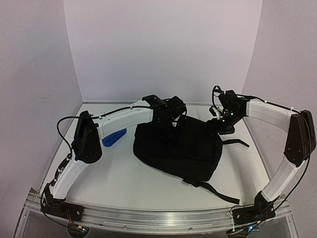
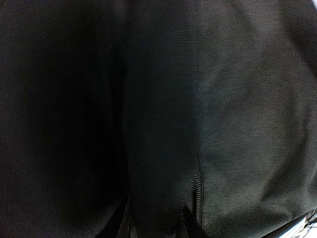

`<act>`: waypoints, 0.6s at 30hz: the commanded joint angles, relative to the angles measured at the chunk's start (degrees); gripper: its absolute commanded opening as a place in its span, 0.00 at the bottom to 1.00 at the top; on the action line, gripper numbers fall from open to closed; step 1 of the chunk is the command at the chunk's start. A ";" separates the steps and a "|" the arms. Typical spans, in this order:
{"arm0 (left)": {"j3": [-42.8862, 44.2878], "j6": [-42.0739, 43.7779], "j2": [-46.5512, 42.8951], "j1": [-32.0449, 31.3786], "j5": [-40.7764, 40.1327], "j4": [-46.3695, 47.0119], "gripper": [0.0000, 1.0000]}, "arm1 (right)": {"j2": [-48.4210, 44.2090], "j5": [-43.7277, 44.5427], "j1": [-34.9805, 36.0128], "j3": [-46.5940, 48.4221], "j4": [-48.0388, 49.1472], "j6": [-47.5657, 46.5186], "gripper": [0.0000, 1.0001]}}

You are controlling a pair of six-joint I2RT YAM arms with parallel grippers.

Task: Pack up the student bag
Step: Unzip the student bag at the center of the board.

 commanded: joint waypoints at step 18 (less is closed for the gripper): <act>-50.57 -18.26 -30.63 9.11 24.23 40.95 0.00 | 27.93 -12.08 -0.11 35.35 0.27 -7.59 0.74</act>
